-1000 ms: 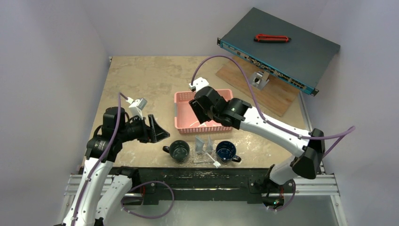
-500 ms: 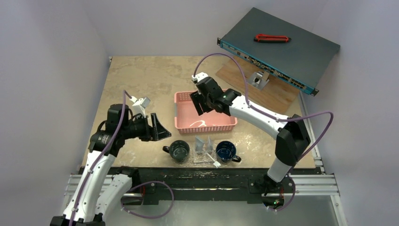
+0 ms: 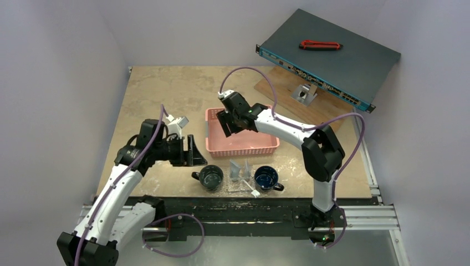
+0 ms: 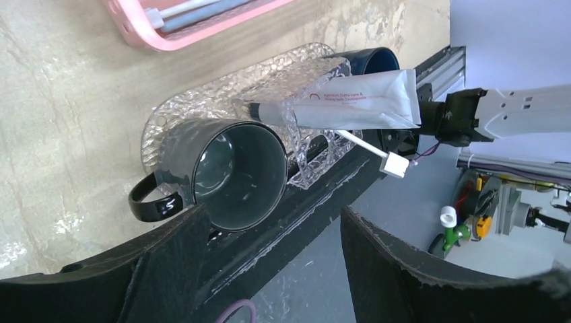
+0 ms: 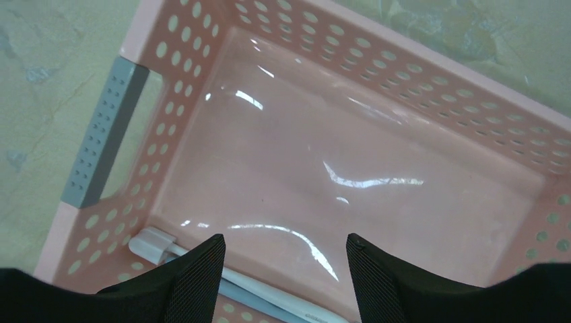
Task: Prepare toiletry sets of a toothbrush and toothpaste on the tray
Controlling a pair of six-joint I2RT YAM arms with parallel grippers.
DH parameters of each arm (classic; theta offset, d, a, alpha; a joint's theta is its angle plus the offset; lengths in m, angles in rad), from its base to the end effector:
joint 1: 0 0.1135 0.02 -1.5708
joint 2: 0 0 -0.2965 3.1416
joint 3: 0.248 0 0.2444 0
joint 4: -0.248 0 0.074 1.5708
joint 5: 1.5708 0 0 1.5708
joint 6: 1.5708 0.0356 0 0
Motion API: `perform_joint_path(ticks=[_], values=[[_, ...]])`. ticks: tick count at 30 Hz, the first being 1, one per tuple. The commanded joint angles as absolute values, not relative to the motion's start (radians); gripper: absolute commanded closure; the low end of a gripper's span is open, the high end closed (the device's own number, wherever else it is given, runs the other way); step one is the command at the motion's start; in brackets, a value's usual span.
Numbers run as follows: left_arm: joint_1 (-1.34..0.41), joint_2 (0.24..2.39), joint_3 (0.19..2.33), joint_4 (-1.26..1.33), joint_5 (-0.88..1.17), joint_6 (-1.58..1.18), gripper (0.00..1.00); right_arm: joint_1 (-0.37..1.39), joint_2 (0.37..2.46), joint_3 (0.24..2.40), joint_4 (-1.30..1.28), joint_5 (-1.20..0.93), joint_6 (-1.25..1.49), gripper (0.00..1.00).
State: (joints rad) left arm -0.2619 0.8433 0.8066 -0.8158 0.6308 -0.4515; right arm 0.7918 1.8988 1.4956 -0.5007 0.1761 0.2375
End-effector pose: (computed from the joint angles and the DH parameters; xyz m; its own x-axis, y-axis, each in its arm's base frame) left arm 0.1196 -0.0538 0.3088 -0.9092 -0.1211 -0.3984 0.2082 0.6965 -0.6867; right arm 0.3026 0.2977 0.2707 -0.6835 -0.3626 -0.6336 -0.4771 0.8788 0.0117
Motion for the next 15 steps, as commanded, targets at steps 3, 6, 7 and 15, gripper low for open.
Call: perform_joint_path(ticks=[3, 6, 7, 15], values=[[-0.331, 0.875, 0.817, -0.807, 0.579, -0.439, 0.3, 0.79, 1.927, 1.598, -0.542, 0.064, 0.179, 0.33], [-0.342, 0.88, 0.818, -0.81, 0.569, -0.44, 0.3, 0.79, 1.934, 1.588, -0.588, 0.024, 0.131, 0.33], [-0.342, 0.88, 0.818, -0.809, 0.57, -0.44, 0.3, 0.79, 1.936, 1.587, -0.606, 0.008, 0.101, 0.33], [-0.344, 0.902, 0.821, -0.812, 0.578, -0.437, 0.3, 0.79, 1.933, 1.543, -0.672, -0.095, -0.04, 0.35]])
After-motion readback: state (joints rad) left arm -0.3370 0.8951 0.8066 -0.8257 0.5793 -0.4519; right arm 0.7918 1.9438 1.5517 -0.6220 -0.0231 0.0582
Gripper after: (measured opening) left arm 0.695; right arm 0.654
